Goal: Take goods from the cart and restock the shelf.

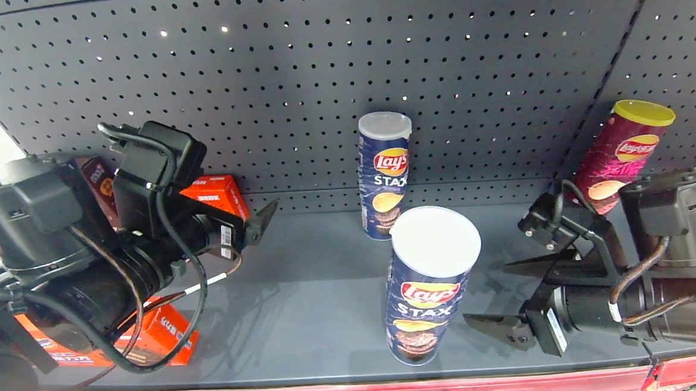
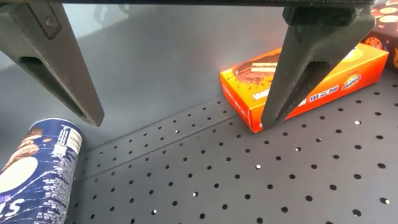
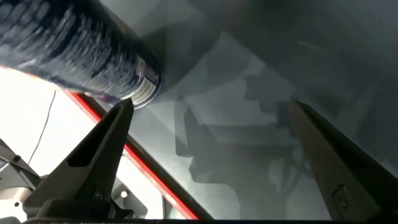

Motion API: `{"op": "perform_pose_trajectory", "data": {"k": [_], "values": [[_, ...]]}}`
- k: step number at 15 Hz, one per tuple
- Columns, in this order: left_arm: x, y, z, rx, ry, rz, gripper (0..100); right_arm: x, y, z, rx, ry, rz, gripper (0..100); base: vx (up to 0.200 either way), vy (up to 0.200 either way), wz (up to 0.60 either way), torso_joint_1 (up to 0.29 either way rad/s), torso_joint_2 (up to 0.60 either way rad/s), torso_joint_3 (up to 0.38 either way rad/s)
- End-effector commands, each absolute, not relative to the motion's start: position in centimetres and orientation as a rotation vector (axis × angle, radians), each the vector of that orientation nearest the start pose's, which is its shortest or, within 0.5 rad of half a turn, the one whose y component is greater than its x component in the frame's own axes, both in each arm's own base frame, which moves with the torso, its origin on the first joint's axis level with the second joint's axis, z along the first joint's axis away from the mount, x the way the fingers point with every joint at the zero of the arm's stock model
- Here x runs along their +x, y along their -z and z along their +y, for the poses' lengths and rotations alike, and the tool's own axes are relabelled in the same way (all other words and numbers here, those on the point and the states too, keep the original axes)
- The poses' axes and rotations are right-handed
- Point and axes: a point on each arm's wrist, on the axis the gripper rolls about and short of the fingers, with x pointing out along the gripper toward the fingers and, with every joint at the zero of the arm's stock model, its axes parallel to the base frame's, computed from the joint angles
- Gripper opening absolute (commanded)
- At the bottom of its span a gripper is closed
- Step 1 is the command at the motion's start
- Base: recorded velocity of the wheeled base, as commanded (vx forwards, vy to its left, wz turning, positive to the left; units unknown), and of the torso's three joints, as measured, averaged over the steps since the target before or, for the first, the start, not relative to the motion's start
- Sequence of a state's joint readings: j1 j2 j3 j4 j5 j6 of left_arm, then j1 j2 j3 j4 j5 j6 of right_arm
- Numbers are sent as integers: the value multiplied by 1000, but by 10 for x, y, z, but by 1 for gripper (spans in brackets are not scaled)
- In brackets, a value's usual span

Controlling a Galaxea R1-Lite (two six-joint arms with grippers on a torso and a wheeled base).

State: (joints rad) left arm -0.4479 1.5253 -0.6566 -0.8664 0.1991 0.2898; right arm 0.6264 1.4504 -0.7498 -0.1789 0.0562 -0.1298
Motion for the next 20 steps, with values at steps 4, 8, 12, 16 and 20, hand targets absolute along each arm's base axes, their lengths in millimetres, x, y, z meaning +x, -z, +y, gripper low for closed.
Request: {"op": "perform_pose_trajectory", "data": {"k": [4,8,12,16,20], "values": [[237,-215,-109,288,247,-37,100,198,-190,149,-280,-714,477,100,0,0,0,0,0,0],[237,-215,-108,287,243,-38,100,206,-191,159,-284,-728,472,100,0,0,0,0,0,0],[240,-215,-102,289,223,-36,100,208,-190,165,-289,-740,475,100,0,0,0,0,0,0],[240,-215,-102,289,223,-36,100,206,-192,162,-285,-735,468,100,0,0,0,0,0,0],[242,-215,-103,289,223,-36,100,211,-191,169,-289,-744,470,100,0,0,0,0,0,0]]}}
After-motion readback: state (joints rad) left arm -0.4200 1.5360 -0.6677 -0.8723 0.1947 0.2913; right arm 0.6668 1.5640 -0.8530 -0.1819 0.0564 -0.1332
